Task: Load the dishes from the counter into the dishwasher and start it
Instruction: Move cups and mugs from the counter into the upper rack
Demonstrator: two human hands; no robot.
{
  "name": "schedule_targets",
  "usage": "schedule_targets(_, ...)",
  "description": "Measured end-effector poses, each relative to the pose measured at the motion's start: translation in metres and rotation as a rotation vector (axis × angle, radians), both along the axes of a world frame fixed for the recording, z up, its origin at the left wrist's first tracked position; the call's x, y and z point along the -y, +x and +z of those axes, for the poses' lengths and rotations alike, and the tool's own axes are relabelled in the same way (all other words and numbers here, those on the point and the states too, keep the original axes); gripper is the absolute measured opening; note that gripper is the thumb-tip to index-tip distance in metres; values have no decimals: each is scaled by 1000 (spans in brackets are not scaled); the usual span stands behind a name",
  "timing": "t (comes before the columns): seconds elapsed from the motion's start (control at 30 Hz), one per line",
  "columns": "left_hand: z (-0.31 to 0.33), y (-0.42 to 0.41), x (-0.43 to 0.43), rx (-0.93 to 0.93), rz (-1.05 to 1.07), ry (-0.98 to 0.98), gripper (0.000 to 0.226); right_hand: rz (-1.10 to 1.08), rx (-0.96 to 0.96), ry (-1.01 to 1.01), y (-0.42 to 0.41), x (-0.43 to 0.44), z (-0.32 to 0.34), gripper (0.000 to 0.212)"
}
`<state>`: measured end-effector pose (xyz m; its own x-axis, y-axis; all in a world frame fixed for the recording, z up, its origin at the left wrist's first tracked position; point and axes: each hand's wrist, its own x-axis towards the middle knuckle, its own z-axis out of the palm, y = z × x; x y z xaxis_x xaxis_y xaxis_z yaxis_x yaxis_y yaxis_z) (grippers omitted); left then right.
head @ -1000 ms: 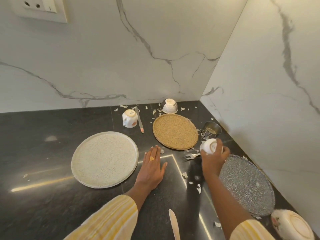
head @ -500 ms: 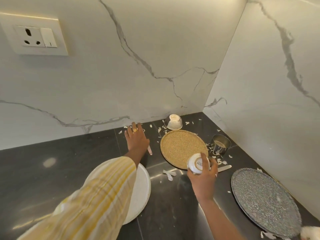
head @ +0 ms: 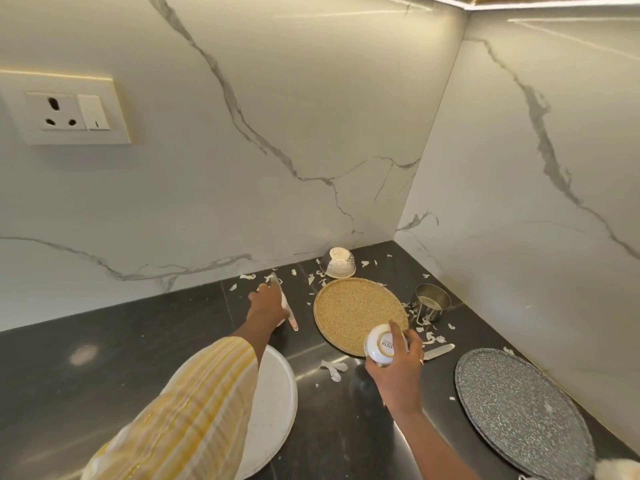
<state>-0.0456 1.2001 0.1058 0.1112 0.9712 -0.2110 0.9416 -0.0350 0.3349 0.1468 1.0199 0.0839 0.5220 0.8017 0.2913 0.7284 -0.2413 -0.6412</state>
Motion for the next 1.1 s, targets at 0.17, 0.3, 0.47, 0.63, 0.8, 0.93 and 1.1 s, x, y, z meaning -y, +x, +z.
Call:
schedule_targets(0.17, 32, 2, 45, 230, -31, 85, 81, 49, 23, 46, -15, 20, 15, 76)
schedule_targets(0.3, 38, 7, 93, 305, -147, 147, 81, 84, 79, 84, -32, 45, 24, 73)
schedule_targets(0.47, 34, 10, 145, 204, -279, 183, 80, 90, 134, 83, -45, 72, 18, 78)
schedule_targets(0.63, 31, -2, 188, 233, -246, 189, 79, 59, 84, 93, -47, 102, 12, 73)
schedule_targets(0.8, 21, -20, 229, 283, -159, 193, 76, 111, 112, 54, -62, 130, -1, 75)
schedule_targets(0.93, 18, -31, 261, 293, -182, 216, 73, 127, 149, 70, -74, 154, -8, 77)
schedule_targets(1.1, 16, -50, 294, 387, -193, 238, 71, 121, 203, 90, -101, 188, -6, 78)
